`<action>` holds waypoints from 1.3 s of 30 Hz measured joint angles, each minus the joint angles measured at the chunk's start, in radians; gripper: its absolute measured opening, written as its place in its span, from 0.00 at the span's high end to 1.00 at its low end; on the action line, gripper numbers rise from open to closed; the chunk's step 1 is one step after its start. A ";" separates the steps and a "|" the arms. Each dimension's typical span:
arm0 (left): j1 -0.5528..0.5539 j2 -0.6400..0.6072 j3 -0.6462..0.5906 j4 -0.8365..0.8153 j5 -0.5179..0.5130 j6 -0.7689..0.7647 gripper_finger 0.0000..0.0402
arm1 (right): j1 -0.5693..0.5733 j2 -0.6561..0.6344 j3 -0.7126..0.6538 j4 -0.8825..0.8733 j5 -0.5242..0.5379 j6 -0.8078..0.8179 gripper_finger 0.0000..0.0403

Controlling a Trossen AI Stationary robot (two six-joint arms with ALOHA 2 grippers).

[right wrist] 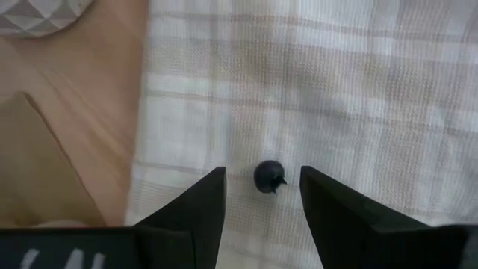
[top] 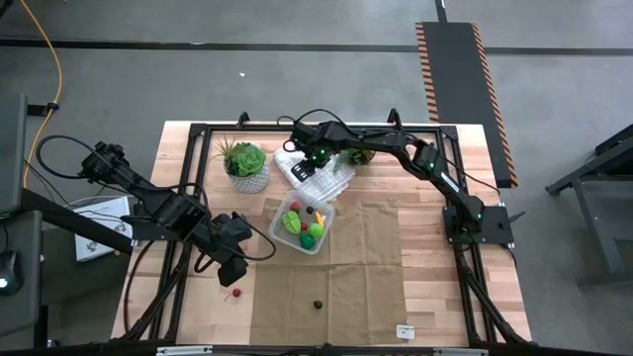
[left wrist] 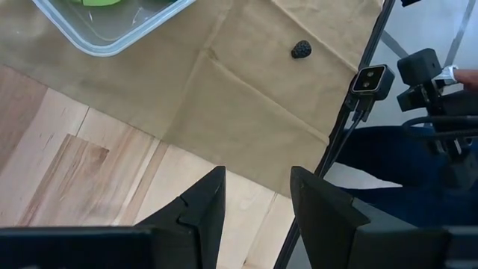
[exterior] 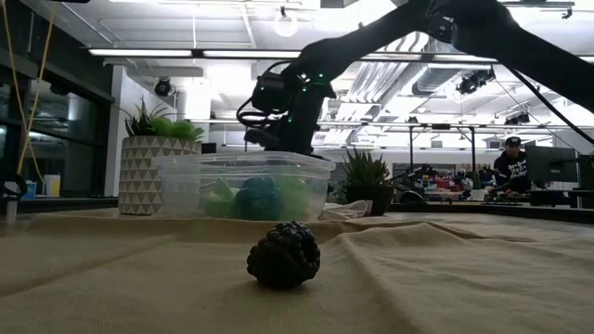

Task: Pick and placing Produce into tupperware
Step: Put the black plum into transparent bin

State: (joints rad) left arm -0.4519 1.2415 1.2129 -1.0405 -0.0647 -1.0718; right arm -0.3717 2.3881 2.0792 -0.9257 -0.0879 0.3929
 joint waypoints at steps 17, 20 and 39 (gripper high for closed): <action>0.000 0.000 0.000 0.000 0.000 0.000 0.65 | -0.014 0.004 0.000 -0.001 -0.001 0.010 0.63; 0.000 0.000 0.000 0.000 0.000 0.000 0.65 | -0.013 0.004 0.000 -0.001 -0.012 0.009 0.64; 0.000 0.000 0.000 0.000 0.004 -0.008 0.65 | -0.014 0.004 0.000 -0.001 -0.024 0.001 0.64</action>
State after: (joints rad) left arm -0.4519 1.2415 1.2129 -1.0405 -0.0612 -1.0797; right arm -0.3859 2.3917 2.0792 -0.9263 -0.1123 0.3939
